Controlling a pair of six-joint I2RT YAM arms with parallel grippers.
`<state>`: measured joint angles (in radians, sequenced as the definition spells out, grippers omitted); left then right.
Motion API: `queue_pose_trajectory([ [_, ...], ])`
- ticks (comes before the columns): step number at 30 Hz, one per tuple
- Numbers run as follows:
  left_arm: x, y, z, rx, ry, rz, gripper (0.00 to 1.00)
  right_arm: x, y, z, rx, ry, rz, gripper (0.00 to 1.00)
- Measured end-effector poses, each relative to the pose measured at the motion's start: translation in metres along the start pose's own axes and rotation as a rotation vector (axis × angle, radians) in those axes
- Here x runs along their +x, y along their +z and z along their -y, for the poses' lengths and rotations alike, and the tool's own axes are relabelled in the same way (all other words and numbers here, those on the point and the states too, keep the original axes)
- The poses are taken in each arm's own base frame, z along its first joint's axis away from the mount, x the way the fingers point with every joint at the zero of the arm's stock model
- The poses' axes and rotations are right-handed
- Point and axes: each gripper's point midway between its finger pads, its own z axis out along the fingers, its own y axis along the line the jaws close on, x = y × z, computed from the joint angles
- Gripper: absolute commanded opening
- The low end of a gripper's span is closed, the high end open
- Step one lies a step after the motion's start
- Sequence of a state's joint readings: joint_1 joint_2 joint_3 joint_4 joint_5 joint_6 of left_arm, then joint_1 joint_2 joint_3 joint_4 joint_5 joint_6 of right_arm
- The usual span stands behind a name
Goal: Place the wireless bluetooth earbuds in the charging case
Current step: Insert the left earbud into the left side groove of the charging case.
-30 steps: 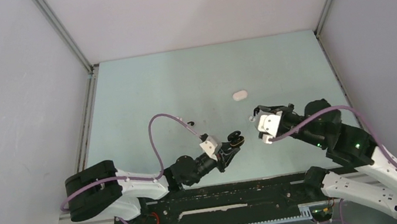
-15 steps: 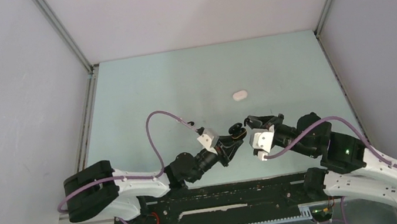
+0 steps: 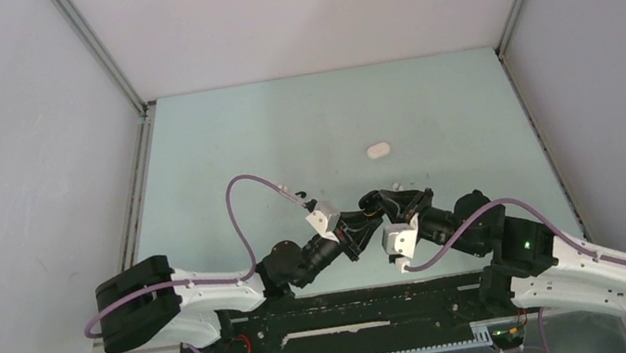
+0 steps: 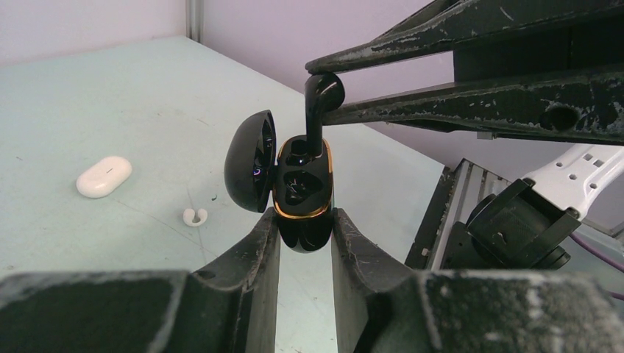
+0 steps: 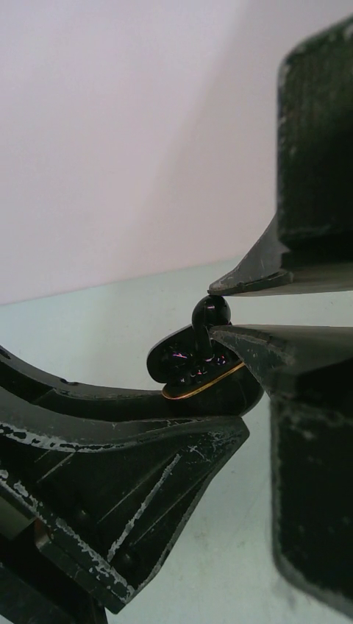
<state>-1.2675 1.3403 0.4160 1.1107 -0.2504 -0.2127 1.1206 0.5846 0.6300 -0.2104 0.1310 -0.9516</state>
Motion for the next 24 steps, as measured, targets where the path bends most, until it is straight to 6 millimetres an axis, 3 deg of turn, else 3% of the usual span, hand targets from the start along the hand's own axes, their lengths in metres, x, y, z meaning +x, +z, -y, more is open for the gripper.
queue_pose_trajectory([
  [12, 0.0, 0.0, 0.004, 0.023, -0.001, 0.0, 0.0, -0.011, 0.004, 0.004, 0.023, -0.06, 0.046, 0.0],
  [24, 0.001, 0.0, 0.008, 0.045, 0.001, -0.006, 0.0, -0.013, 0.007, -0.004, -0.011, -0.132, 0.065, 0.0],
])
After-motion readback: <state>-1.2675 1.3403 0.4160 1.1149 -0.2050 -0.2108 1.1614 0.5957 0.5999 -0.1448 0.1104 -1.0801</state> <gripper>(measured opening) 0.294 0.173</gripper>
